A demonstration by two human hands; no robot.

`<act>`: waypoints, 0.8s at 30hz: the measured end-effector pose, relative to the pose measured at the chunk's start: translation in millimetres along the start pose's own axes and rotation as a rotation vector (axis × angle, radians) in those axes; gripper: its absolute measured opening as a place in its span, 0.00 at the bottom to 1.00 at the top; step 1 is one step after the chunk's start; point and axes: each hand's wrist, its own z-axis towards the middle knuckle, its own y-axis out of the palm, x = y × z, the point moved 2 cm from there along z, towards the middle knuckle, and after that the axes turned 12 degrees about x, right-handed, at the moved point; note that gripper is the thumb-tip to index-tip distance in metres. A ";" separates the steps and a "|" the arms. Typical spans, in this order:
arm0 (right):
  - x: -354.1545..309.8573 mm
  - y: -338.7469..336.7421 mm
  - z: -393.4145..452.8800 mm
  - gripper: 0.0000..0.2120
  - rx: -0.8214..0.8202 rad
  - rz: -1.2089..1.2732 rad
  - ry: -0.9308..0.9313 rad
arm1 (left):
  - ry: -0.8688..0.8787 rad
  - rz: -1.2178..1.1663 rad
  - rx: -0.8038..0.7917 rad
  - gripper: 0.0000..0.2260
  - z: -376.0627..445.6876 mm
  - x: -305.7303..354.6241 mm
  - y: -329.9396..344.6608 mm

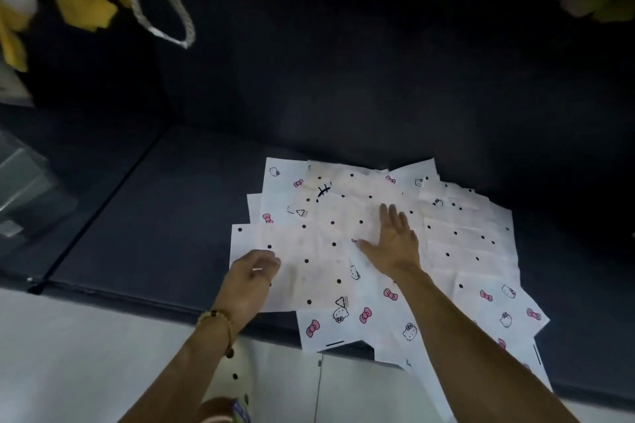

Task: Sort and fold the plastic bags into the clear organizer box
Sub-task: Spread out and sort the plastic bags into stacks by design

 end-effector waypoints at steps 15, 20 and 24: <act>-142.9 -15.2 -96.3 0.11 -0.072 0.439 -0.499 | -0.171 -0.391 0.101 0.12 2.1 8.6 0.2; -123.2 -1.5 -81.1 0.16 -0.073 0.336 -0.399 | -0.014 -0.238 0.391 0.18 2.1 0.3 -56.0; -109.4 26.9 -75.6 0.31 -0.339 0.108 -0.498 | 0.120 -0.181 0.370 0.29 2.3 -13.2 -98.6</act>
